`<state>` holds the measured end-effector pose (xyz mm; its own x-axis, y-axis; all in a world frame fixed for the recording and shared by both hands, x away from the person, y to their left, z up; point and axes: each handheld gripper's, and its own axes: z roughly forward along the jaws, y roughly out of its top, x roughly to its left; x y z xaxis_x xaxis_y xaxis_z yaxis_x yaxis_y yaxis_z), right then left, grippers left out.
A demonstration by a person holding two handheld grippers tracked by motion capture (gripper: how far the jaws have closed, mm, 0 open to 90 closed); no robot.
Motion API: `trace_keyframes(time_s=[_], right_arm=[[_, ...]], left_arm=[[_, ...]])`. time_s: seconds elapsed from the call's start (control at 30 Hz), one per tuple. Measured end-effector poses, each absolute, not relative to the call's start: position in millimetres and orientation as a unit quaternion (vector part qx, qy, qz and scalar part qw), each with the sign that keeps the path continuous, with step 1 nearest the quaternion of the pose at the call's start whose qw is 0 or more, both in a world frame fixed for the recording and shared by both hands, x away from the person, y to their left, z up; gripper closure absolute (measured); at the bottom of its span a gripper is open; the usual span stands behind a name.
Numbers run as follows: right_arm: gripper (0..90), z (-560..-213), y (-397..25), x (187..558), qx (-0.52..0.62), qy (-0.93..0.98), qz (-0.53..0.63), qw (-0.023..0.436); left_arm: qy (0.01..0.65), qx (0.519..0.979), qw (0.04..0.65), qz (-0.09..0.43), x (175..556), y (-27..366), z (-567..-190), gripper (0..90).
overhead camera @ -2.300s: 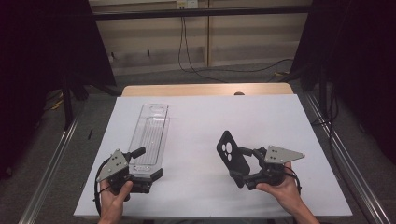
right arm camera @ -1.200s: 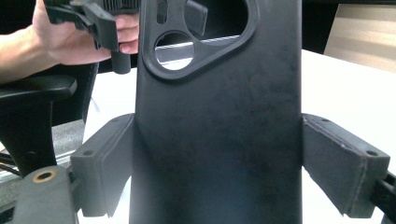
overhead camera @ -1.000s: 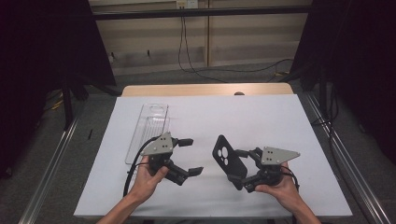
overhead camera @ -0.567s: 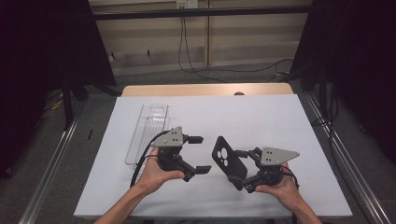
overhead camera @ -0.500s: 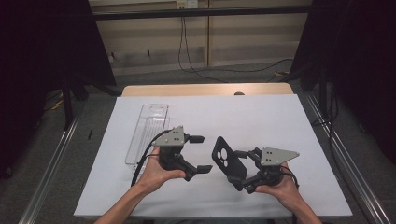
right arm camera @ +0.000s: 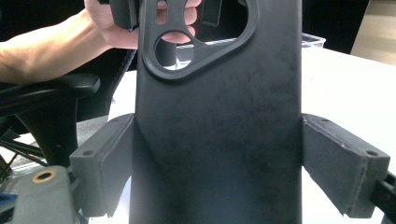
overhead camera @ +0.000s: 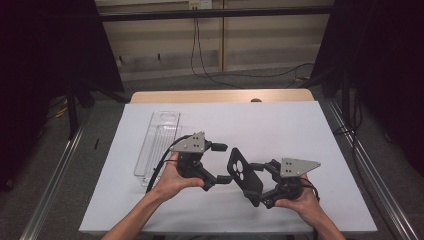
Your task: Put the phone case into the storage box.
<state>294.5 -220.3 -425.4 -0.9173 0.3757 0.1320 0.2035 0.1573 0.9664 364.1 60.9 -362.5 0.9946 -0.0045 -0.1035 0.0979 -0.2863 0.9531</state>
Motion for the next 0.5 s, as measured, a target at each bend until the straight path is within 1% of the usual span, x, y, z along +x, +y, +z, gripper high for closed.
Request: trace_keyframes(time_s=[0.2,0.3,0.5], right_arm=[[14.0,-425.9,-219.2,294.8,0.188,0.760,0.619,0.059],[14.0,-426.0,-218.7,294.8,0.186,0.761,0.619,0.055],[14.1,-426.4,-218.3,295.0,0.184,0.762,0.619,0.050]], left_arm=[[0.011,0.801,0.596,-0.048,366.9,58.2,-364.6,3.5],[0.002,0.800,0.597,-0.059,368.3,57.9,-365.7,3.8],[-0.015,0.803,0.593,-0.058,369.4,57.0,-366.6,4.3]])
